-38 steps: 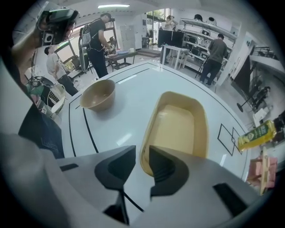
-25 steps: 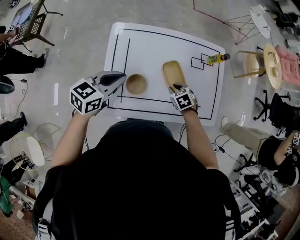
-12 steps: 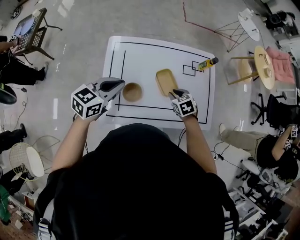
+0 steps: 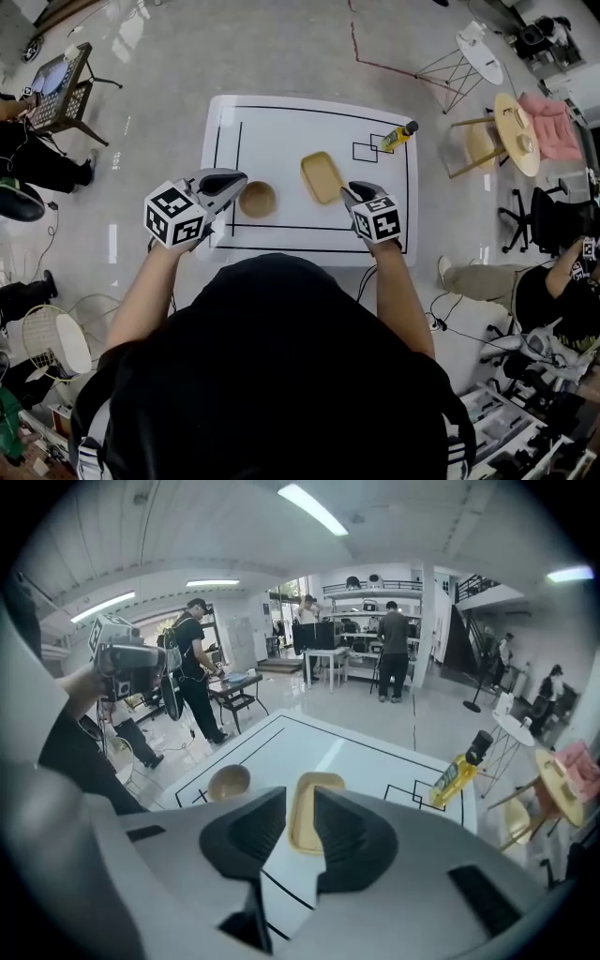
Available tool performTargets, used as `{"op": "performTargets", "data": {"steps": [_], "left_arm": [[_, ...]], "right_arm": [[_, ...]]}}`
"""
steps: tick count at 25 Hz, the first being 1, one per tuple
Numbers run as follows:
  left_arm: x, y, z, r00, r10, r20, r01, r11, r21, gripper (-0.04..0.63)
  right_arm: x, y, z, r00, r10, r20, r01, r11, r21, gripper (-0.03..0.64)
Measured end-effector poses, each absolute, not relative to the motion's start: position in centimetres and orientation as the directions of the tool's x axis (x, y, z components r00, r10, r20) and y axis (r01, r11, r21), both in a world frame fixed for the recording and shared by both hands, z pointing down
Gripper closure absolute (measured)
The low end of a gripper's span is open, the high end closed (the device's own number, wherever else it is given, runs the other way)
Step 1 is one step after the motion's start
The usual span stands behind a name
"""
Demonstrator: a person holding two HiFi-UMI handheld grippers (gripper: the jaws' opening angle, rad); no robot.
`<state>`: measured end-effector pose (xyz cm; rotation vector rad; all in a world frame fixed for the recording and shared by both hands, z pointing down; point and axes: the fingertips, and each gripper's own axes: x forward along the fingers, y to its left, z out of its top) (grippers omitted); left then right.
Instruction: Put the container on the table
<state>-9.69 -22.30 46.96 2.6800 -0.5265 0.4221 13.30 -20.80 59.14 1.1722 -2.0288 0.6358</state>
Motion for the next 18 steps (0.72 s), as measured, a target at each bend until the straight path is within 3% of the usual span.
{"op": "performTargets", "data": {"steps": [18], "left_arm": [[-6.2,-22.1,44.5,0.900,-0.278,0.335,-0.376,-0.884,0.277,0.589]], "right_arm": [[18.8,-19.4,51.9,-0.326,-0.662,0.675,-0.921,0.384,-0.068,0.531]]}}
